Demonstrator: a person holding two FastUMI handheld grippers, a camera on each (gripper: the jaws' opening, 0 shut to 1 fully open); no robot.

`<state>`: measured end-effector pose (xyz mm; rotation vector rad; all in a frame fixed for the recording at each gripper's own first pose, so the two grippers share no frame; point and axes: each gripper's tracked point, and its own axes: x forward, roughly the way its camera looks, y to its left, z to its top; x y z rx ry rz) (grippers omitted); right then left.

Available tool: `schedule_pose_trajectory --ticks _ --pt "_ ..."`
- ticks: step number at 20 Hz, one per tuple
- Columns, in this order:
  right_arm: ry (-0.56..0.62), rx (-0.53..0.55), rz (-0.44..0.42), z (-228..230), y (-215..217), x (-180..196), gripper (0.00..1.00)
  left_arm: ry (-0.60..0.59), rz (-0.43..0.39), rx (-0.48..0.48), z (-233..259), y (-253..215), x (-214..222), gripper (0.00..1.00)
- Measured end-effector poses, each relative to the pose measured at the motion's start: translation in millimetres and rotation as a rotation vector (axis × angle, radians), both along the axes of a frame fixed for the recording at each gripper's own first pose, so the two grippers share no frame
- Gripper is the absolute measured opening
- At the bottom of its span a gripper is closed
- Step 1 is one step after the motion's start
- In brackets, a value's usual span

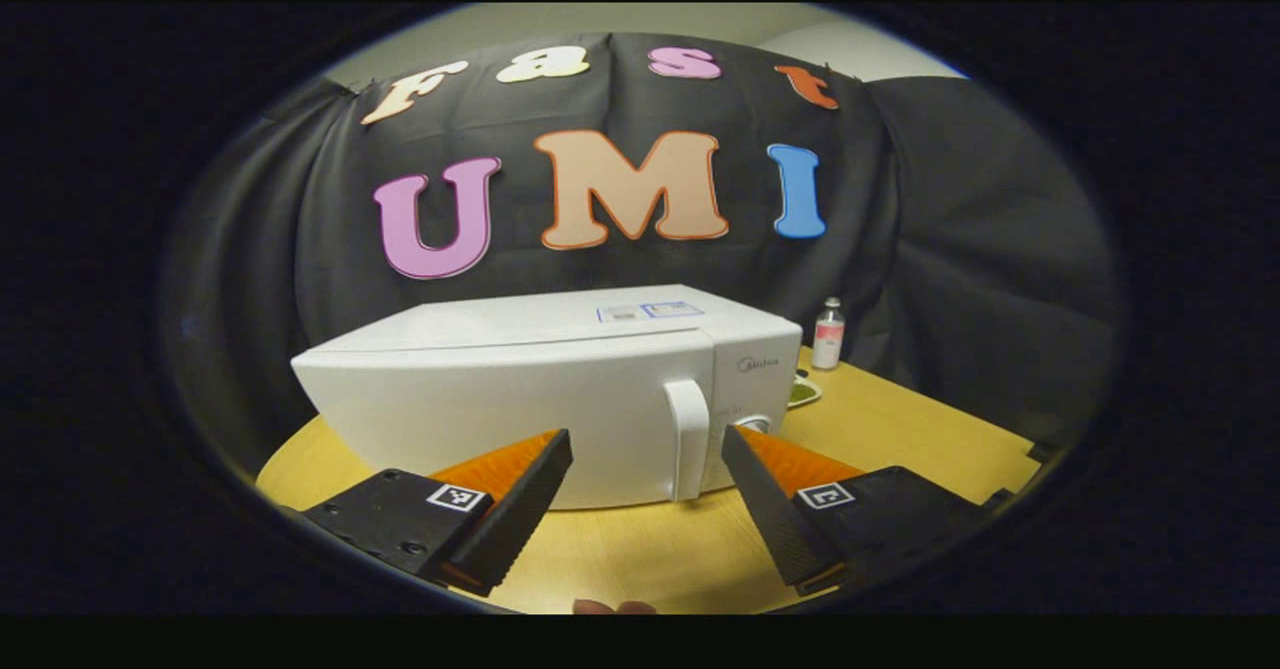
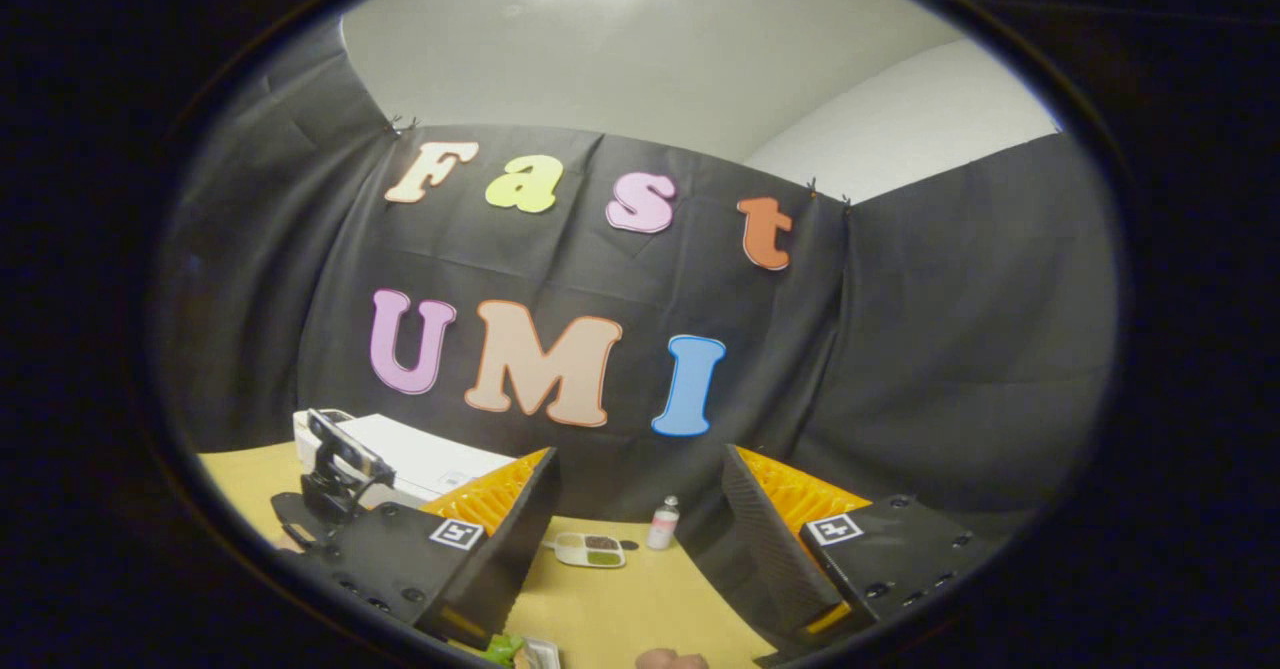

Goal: Open the microwave oven with the left hand, put the food in, and close the microwave oven.

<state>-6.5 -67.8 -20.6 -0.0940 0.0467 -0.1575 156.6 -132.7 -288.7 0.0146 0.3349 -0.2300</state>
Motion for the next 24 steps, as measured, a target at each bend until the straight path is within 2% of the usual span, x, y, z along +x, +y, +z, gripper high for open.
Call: schedule_pose_trajectory --ticks 2,4,5,6,10,14,15,17,18,20,21,23,24 --pt "0.012 -0.007 -0.011 -4 -4 -2 1.0 0.042 -0.019 0.016 -19 -12 5 0.98" --pt "0.022 -0.013 -0.027 -6 -11 -5 1.0 0.06 -0.021 0.022 -29 -17 12 0.97" --pt "0.022 -0.008 -0.036 -6 -15 -7 0.96 0.07 -0.018 0.026 -32 -19 14 0.98" --pt "0.022 0.0 -0.042 -7 -17 -7 1.0 0.08 -0.015 0.028 -38 -20 16 0.96" --pt "0.049 0.013 -0.05 -18 -22 -7 1.0 0.09 -0.029 0.049 -44 -29 22 0.93" --pt "0.068 -0.006 -0.059 -24 -27 -9 0.96 0.075 -0.018 0.088 -44 -29 33 0.76" --pt "0.066 -0.007 -0.066 -23 -29 -9 0.96 0.082 -0.01 0.094 -45 -26 35 0.63" --pt "0.056 -0.003 -0.079 -21 -33 -11 0.96 0.095 -0.001 0.061 -47 -30 36 0.29" --pt "0.054 -0.001 -0.081 -21 -34 -11 1.0 0.102 -0.012 0.052 -45 -31 34 0.25" --pt "0.056 -0.009 -0.086 -22 -36 -12 0.96 0.091 -0.037 -0.023 -42 -32 36 0.16" --pt "0.06 -0.014 -0.087 -23 -38 -13 0.96 0.137 -0.044 -0.067 -45 -34 36 0.11" --pt "0.062 -0.006 -0.086 -24 -37 -16 1.0 0.177 -0.078 -0.09 -48 -35 33 0.04" --pt "0.065 0.005 -0.082 -26 -36 -17 0.97 0.192 -0.096 -0.084 -47 -36 30 0.04"
